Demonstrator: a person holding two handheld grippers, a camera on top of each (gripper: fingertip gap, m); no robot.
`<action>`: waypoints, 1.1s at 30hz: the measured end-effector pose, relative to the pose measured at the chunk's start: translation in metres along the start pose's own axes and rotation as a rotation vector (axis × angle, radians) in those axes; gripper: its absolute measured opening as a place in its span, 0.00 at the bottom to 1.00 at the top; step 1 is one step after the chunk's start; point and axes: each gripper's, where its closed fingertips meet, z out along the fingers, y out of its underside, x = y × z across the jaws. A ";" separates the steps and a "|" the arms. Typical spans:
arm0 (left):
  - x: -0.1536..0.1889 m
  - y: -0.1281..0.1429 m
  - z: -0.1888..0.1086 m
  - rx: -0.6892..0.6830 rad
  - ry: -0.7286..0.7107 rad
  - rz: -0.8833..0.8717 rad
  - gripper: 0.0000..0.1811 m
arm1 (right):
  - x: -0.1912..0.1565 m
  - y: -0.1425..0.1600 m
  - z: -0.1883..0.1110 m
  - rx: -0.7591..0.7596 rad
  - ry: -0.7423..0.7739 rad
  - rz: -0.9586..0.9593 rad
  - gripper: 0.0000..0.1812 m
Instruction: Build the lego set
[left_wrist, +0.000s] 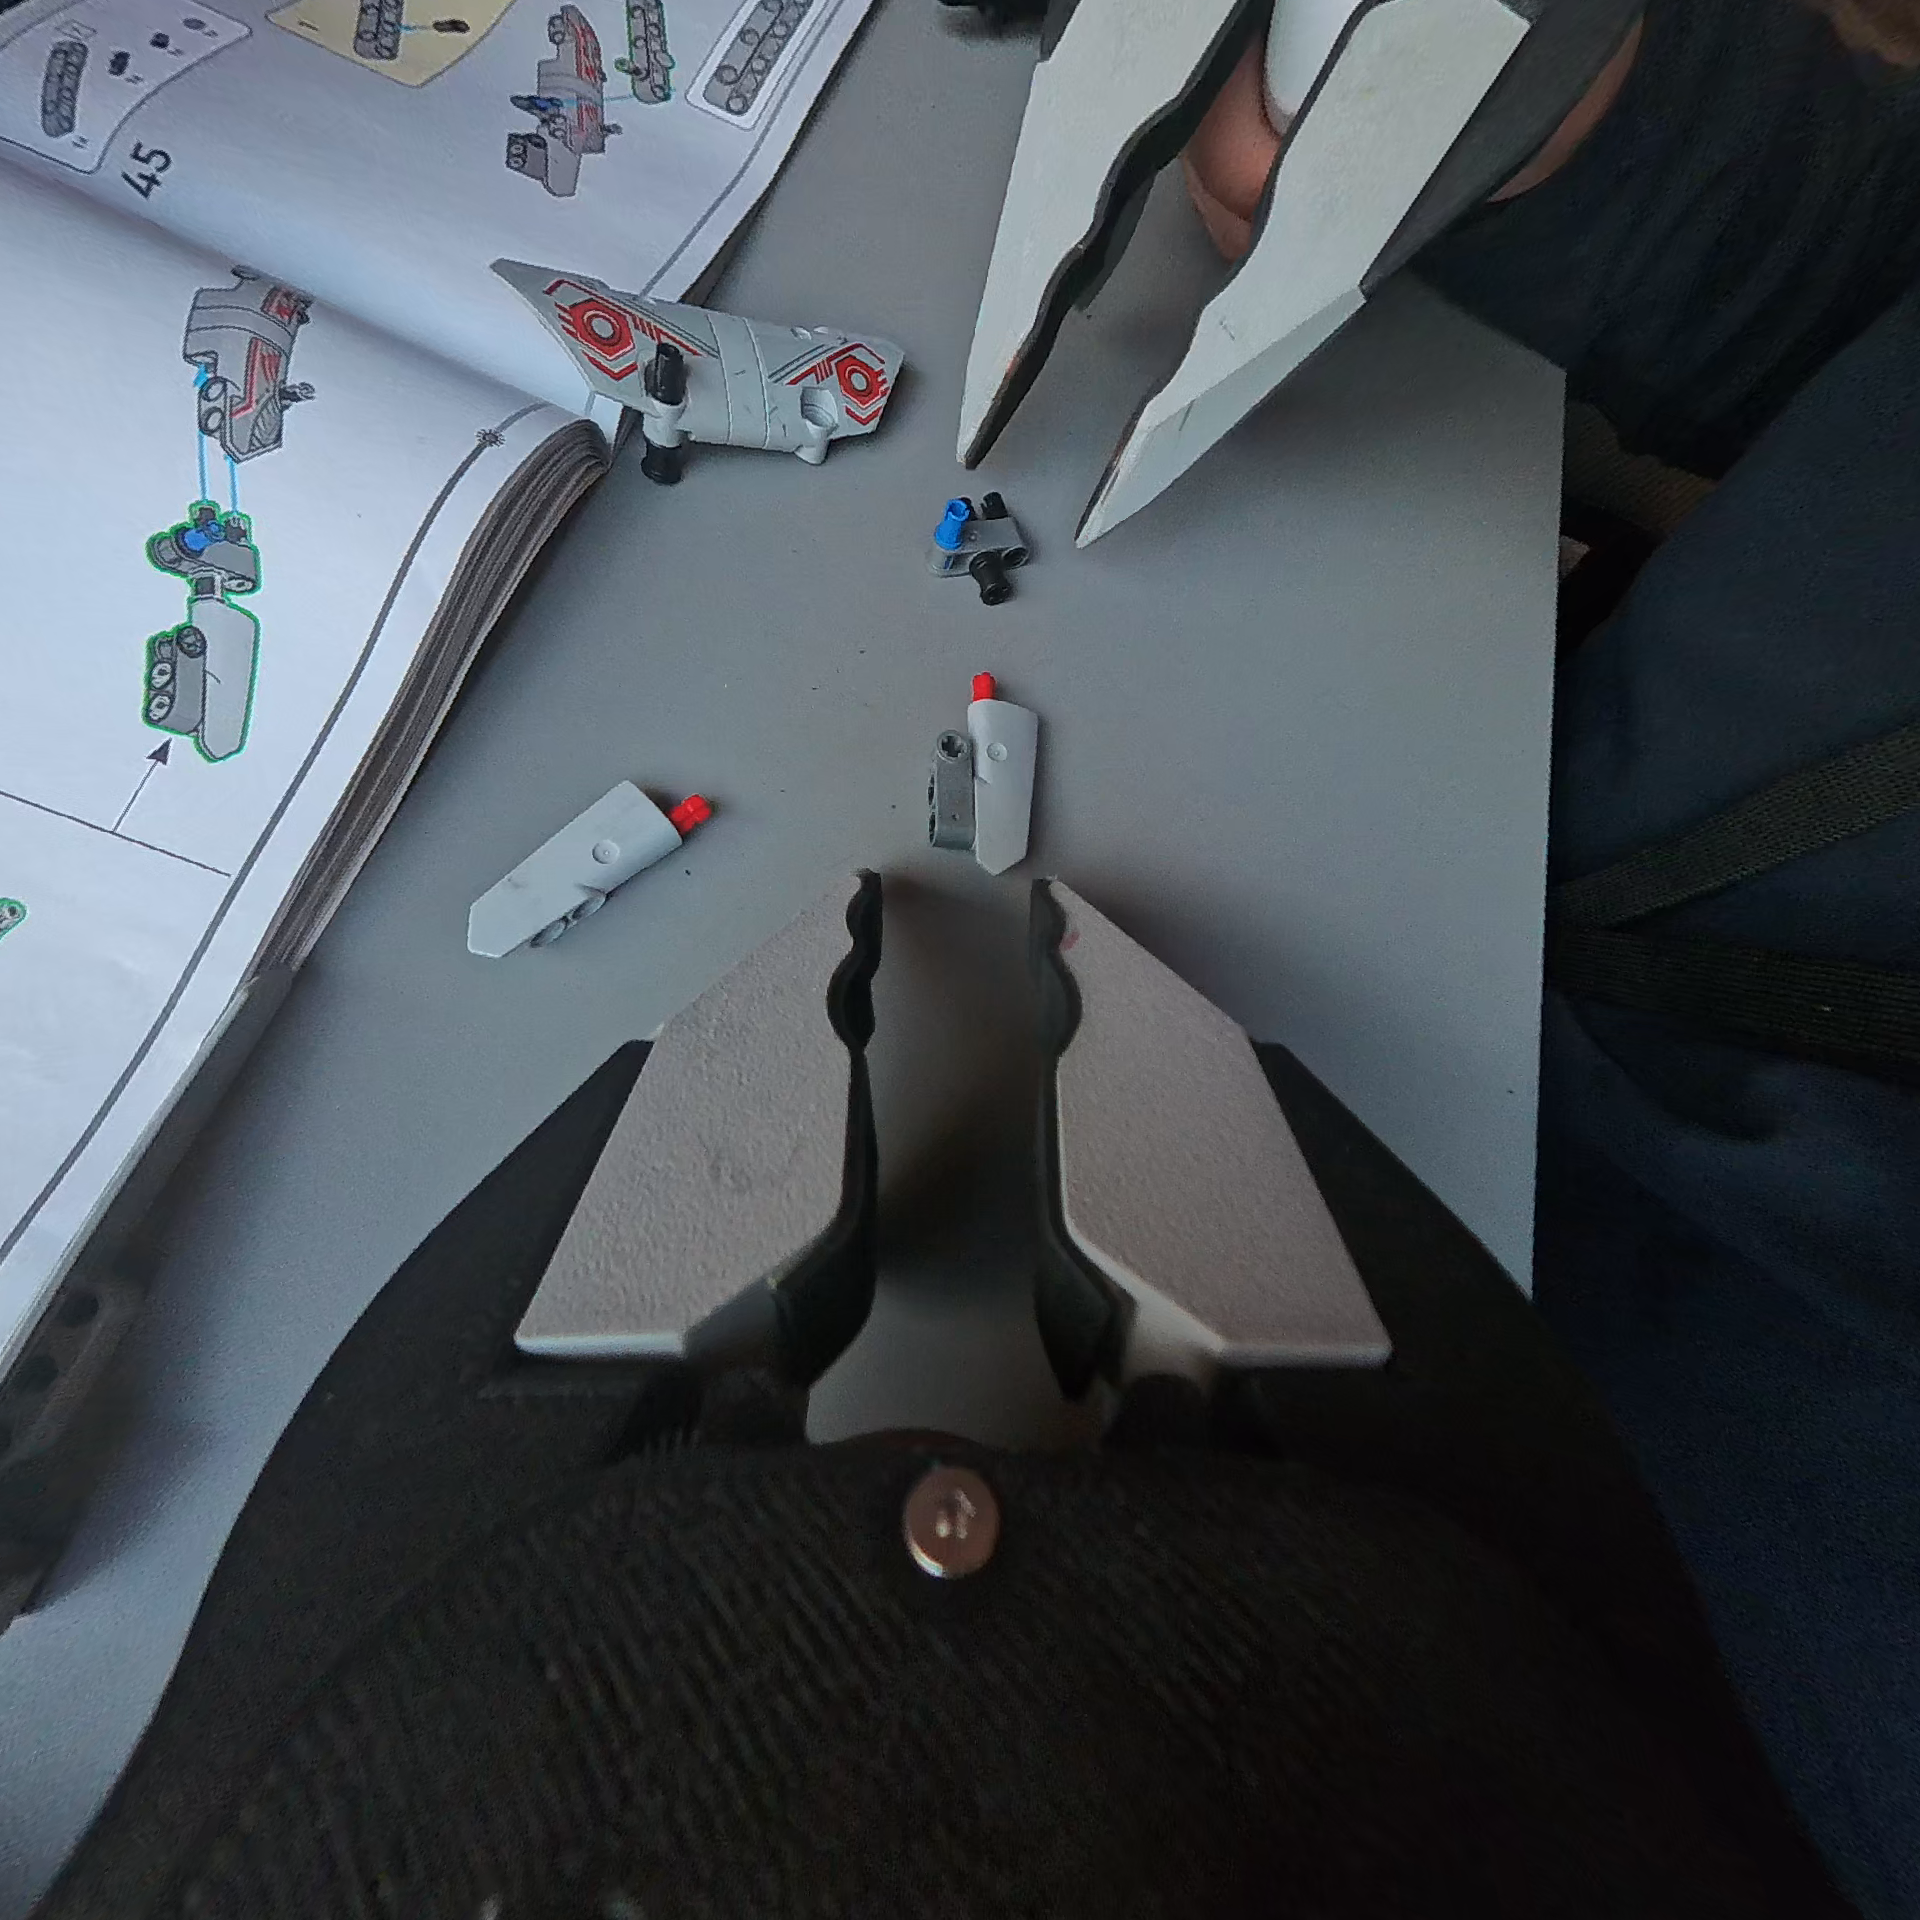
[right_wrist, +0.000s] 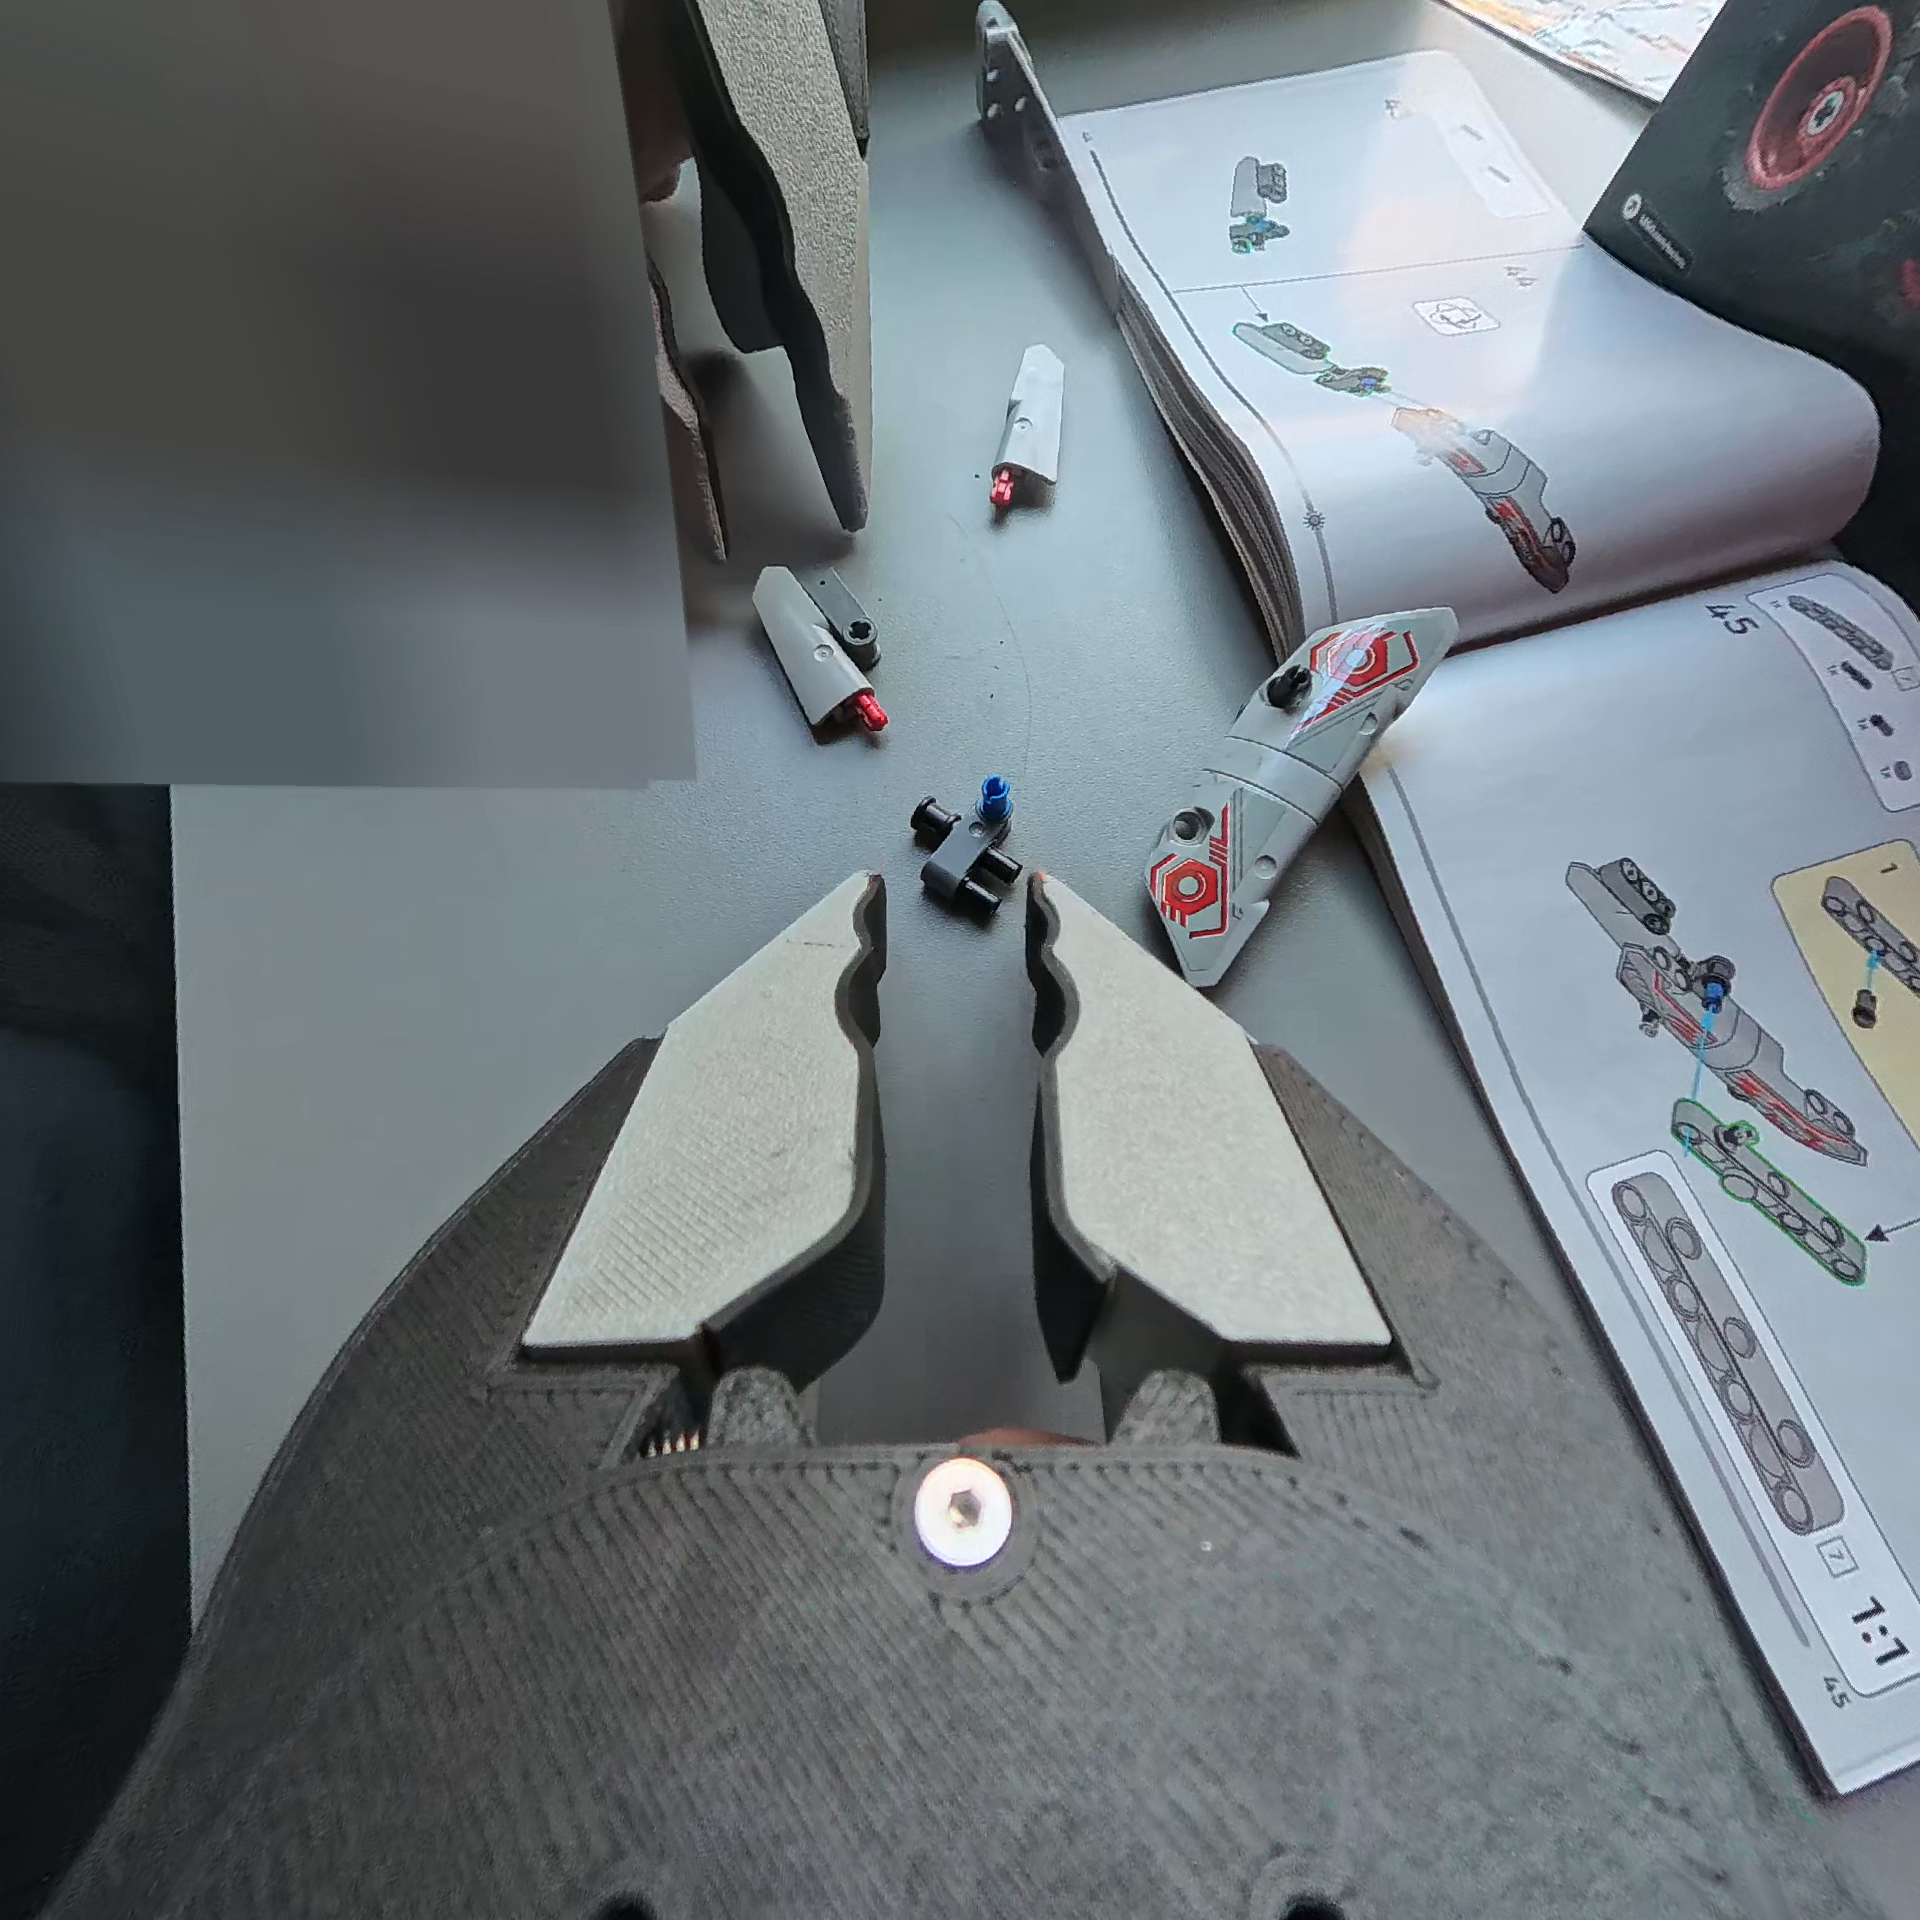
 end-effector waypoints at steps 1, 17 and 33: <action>0.000 0.000 0.000 -0.002 0.000 -0.001 0.14 | 0.000 0.001 0.001 -0.012 -0.005 0.006 0.14; 0.002 -0.001 0.003 -0.007 -0.001 0.007 0.14 | -0.001 0.000 0.000 -0.002 -0.027 -0.011 0.11; 0.005 -0.009 0.013 -0.009 0.028 -0.004 0.13 | 0.000 0.005 0.005 -0.053 -0.215 -0.192 0.14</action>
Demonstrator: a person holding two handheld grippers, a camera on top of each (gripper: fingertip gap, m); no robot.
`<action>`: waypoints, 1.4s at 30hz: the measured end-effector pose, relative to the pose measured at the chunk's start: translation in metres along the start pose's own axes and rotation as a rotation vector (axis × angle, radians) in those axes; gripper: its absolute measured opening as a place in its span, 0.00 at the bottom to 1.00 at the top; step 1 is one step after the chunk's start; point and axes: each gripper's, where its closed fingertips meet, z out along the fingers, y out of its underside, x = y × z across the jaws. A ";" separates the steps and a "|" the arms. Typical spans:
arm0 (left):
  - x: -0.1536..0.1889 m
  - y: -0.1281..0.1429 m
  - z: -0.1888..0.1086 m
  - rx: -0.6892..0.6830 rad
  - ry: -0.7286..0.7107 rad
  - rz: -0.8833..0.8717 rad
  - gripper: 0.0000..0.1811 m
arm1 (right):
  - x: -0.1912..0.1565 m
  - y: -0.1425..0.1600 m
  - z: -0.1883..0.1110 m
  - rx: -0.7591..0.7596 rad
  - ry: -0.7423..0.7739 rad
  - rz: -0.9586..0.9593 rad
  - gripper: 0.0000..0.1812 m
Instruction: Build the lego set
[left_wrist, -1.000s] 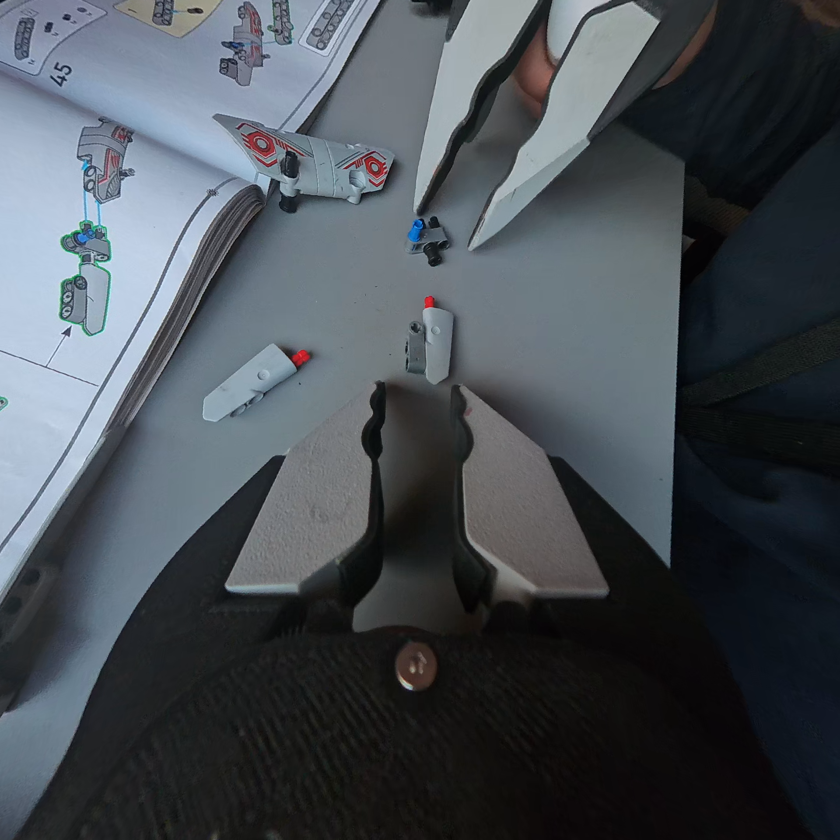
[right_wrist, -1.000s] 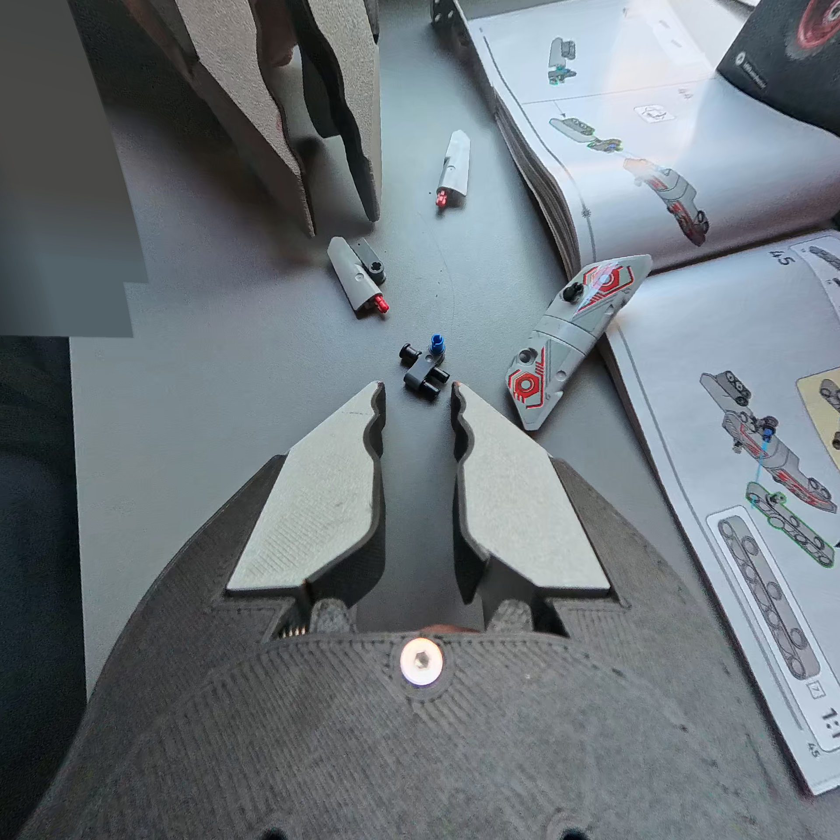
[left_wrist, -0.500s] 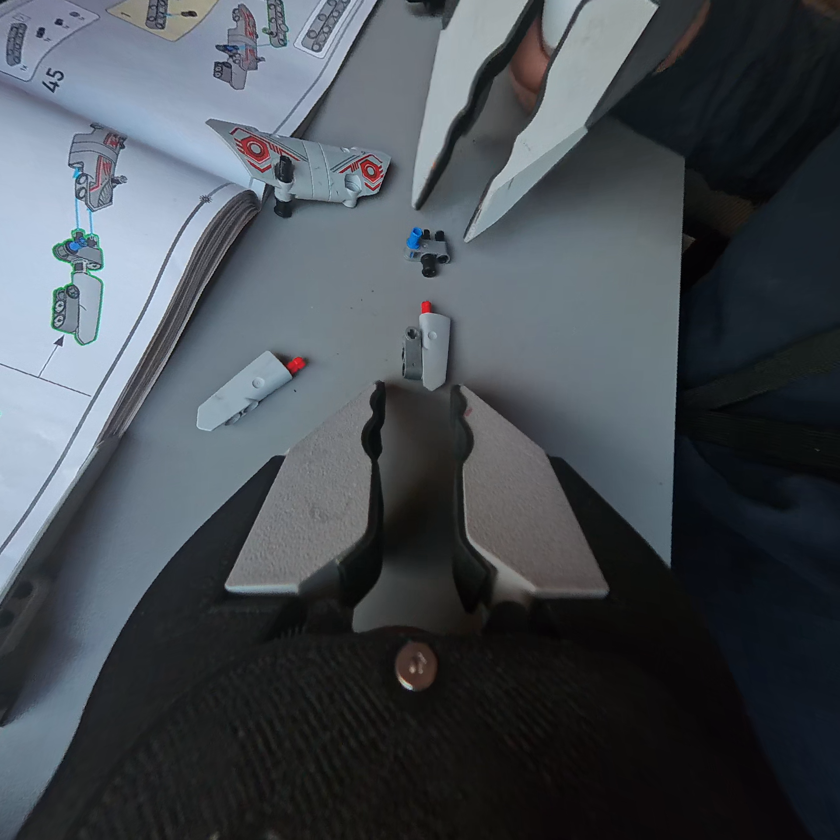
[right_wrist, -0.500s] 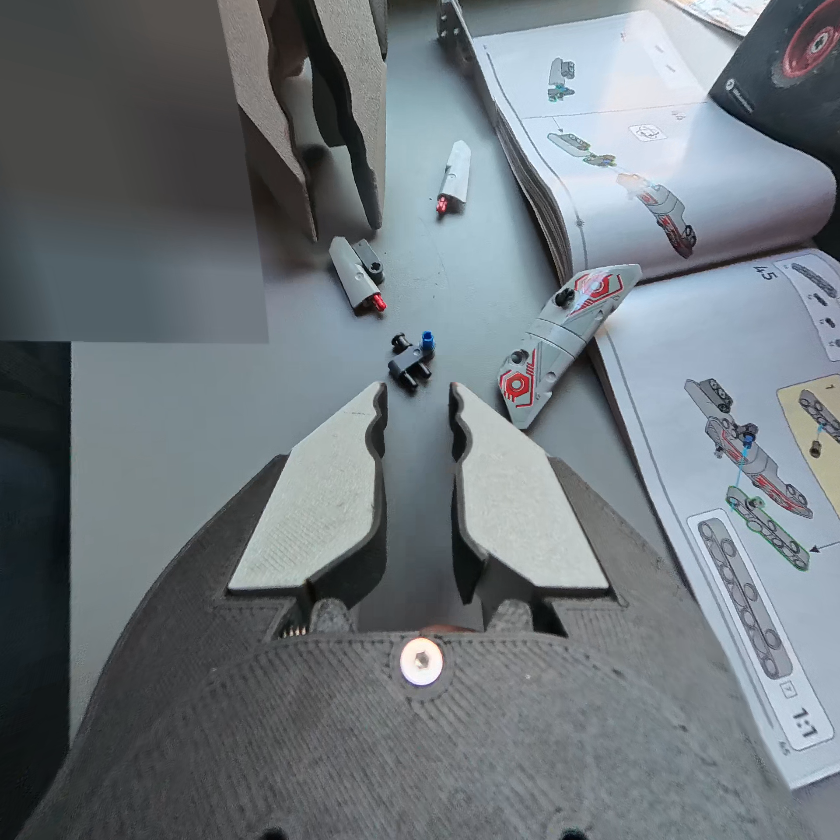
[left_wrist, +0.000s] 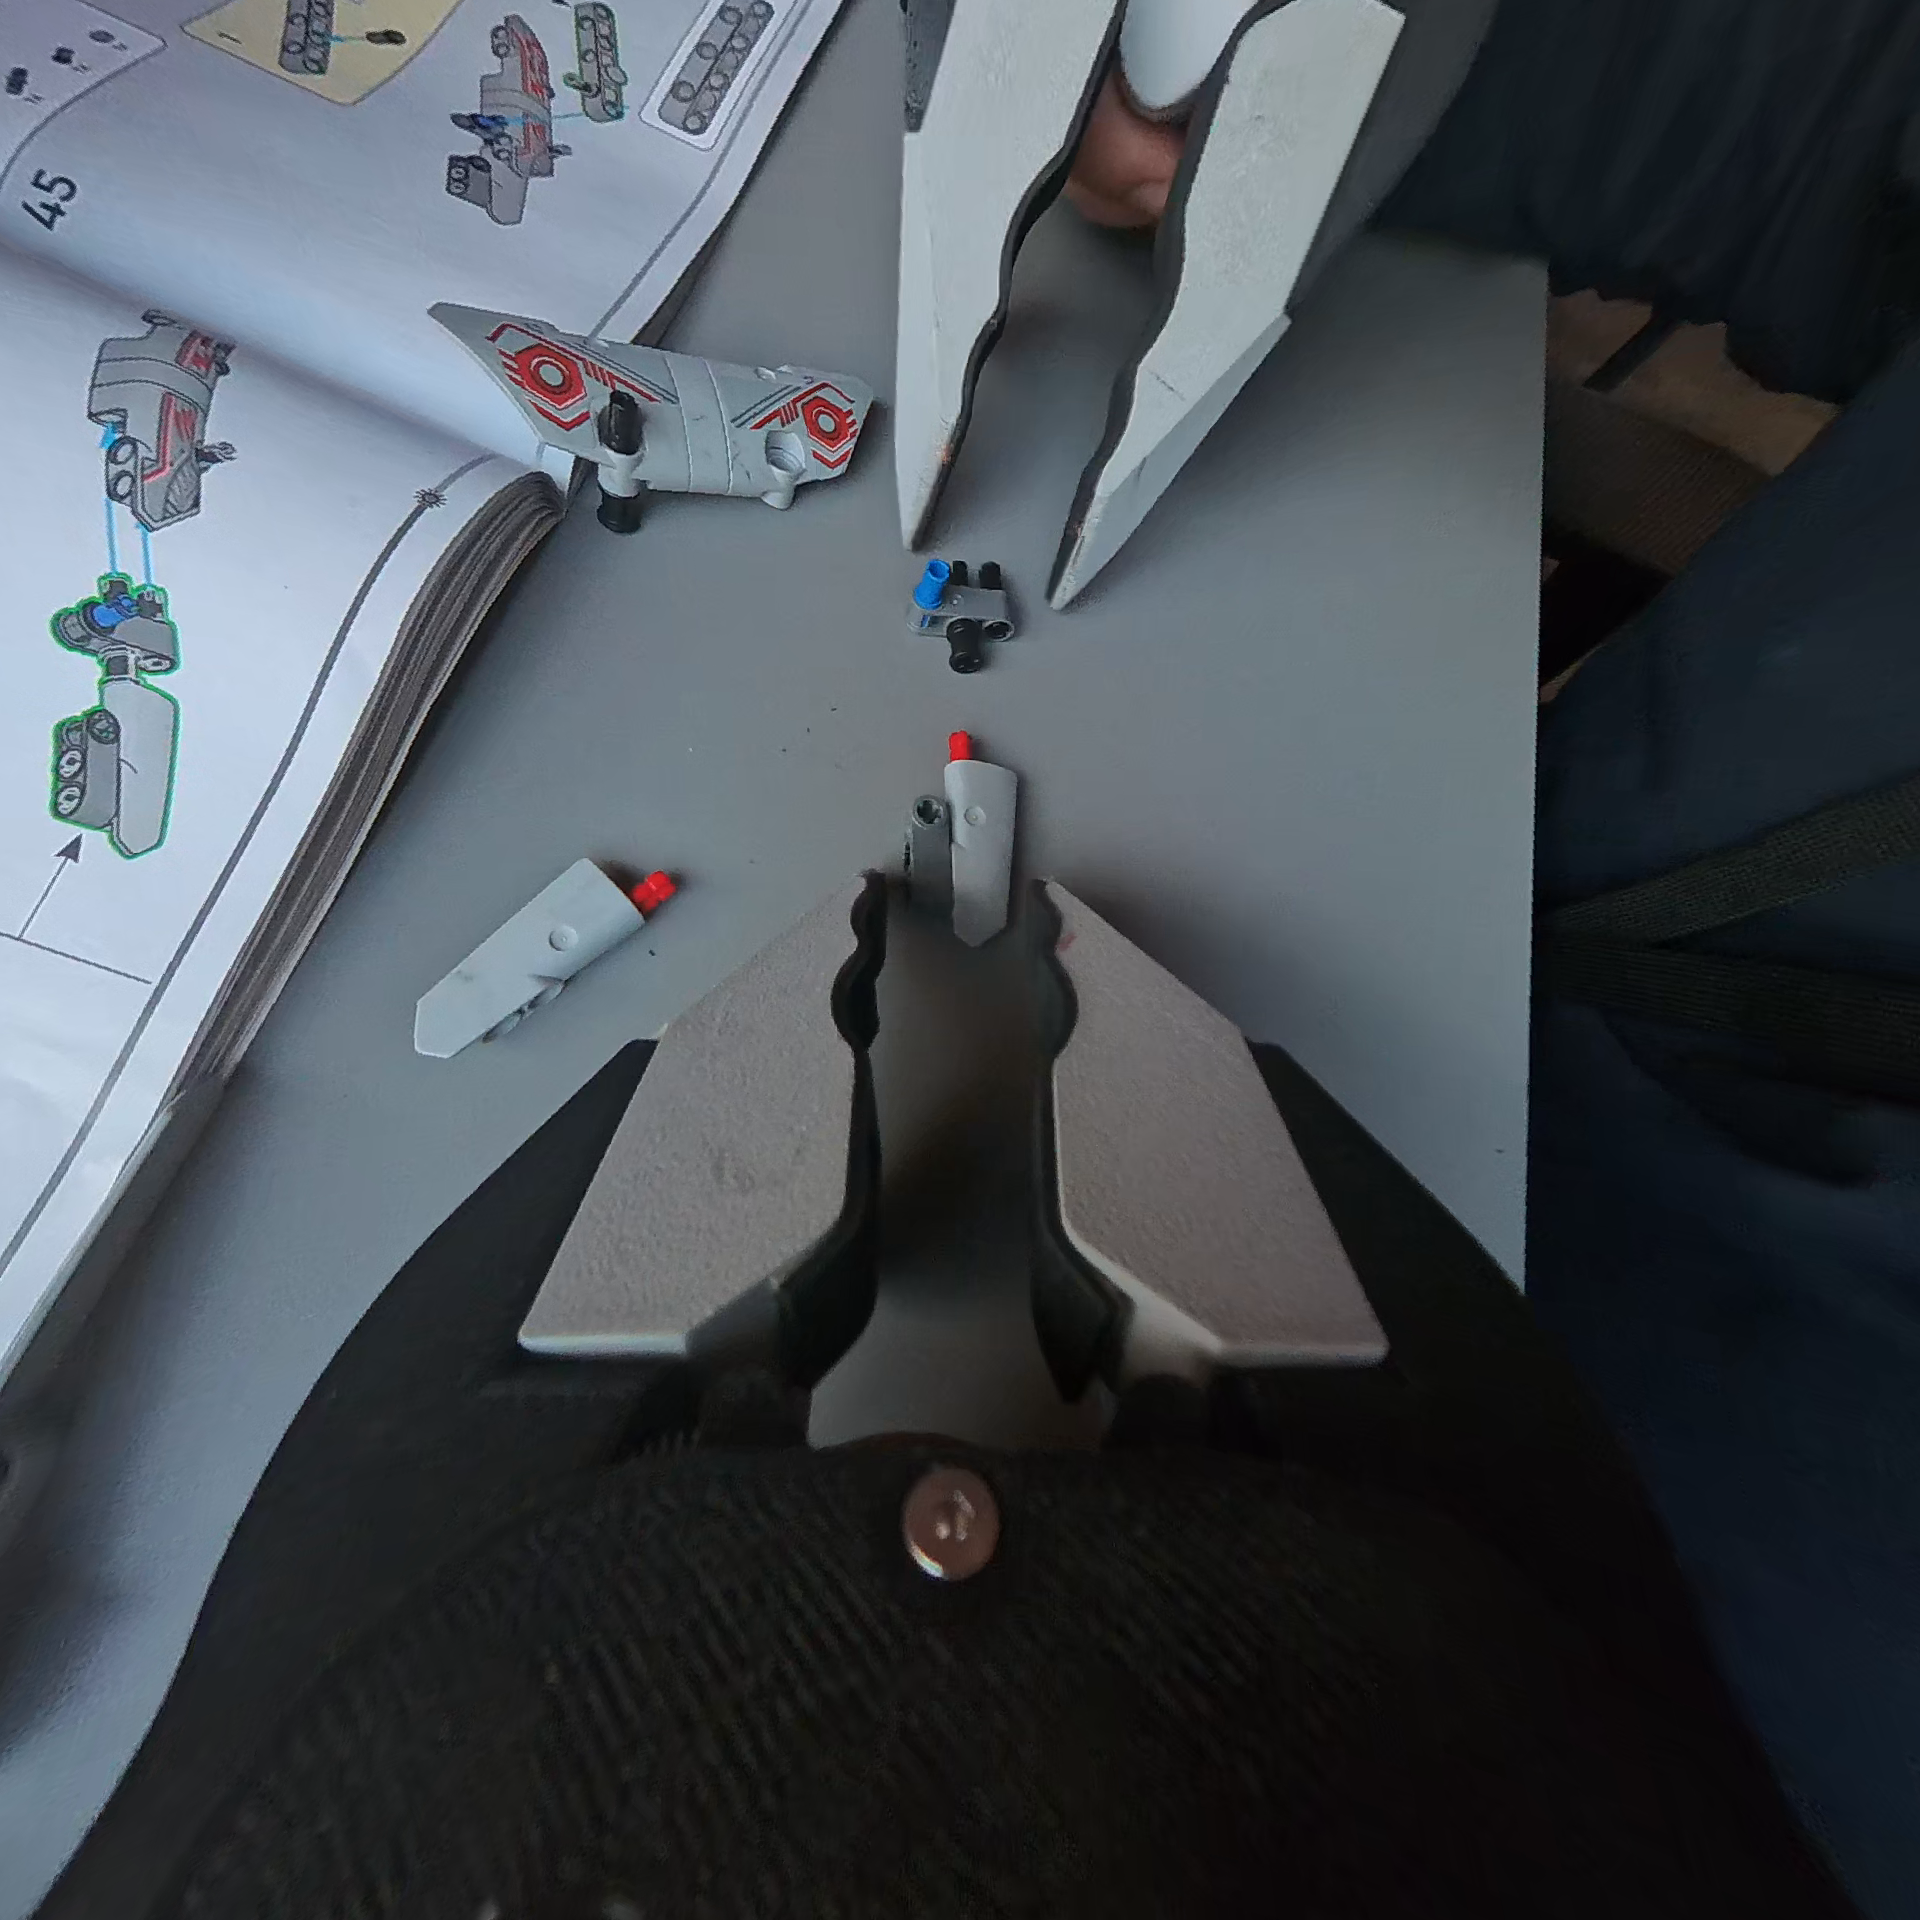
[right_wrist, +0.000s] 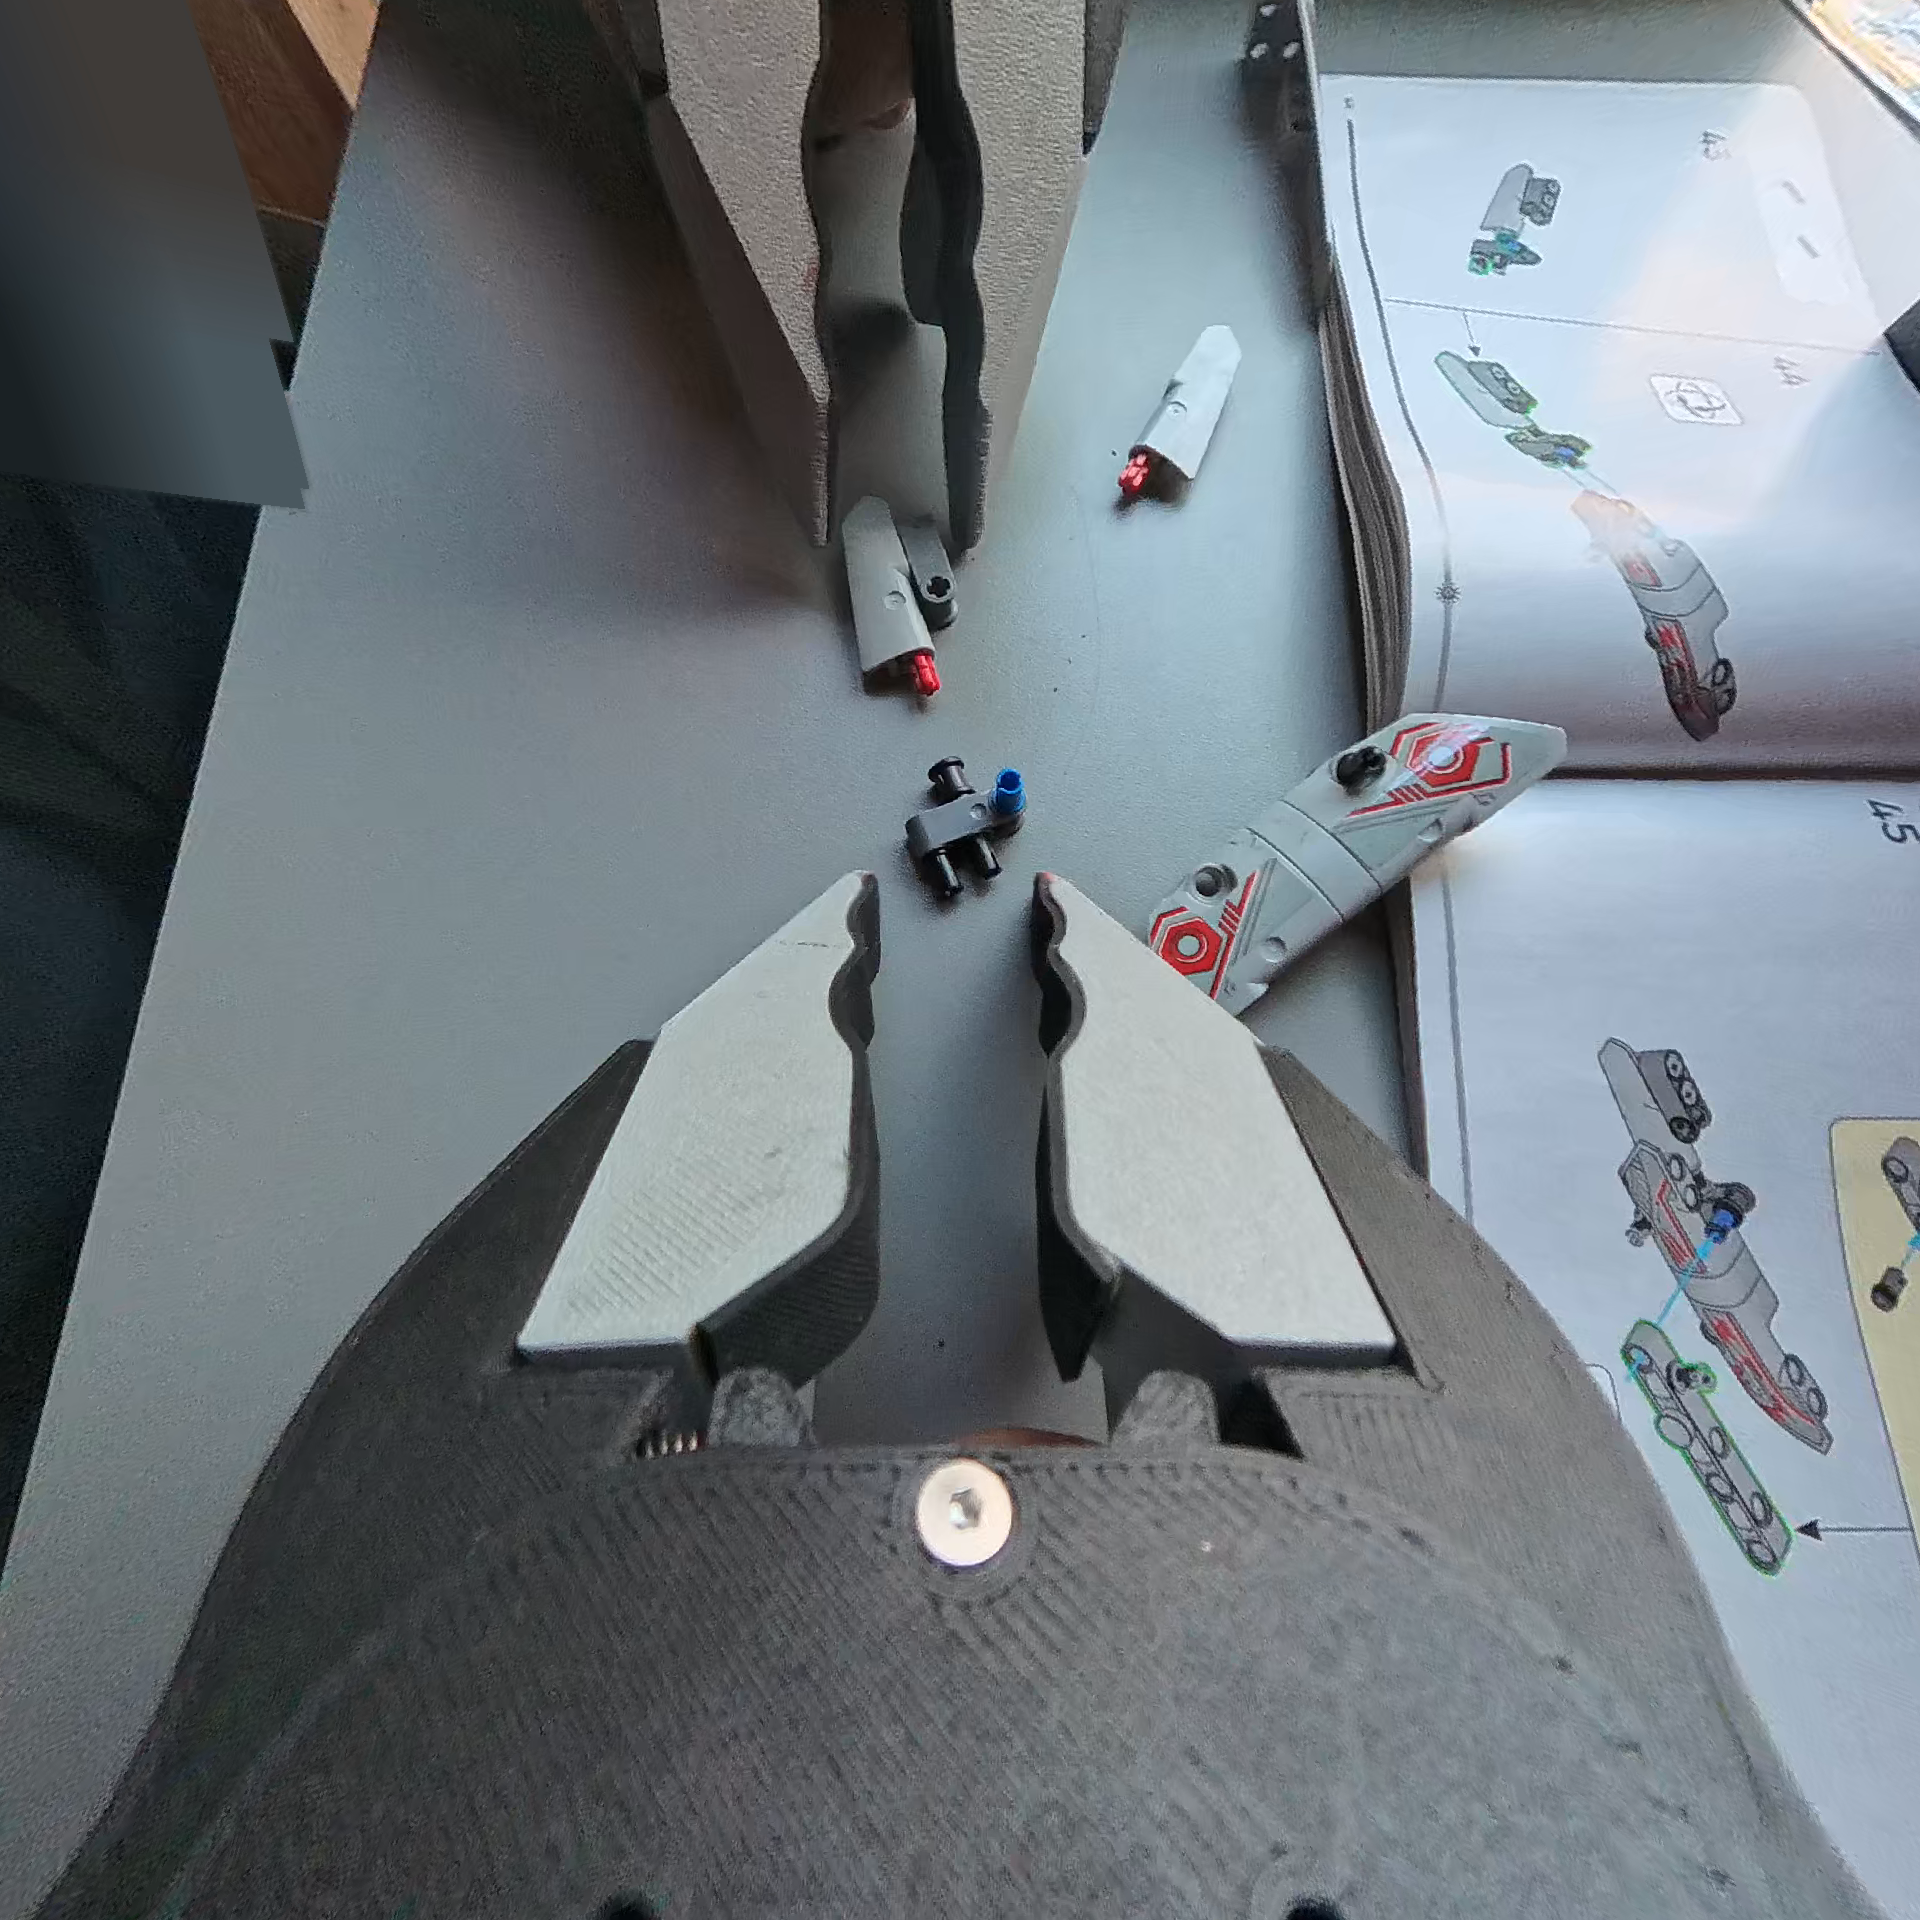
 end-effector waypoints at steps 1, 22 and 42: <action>0.000 0.000 0.000 0.001 -0.003 0.001 0.13 | 0.000 0.000 0.000 0.000 0.004 -0.007 0.14; -0.007 0.008 -0.011 0.006 -0.036 0.004 0.15 | -0.004 0.000 0.001 0.002 -0.005 -0.024 0.12; 0.006 -0.005 0.010 -0.018 0.027 0.032 0.11 | -0.003 -0.008 0.010 0.001 0.009 -0.039 0.08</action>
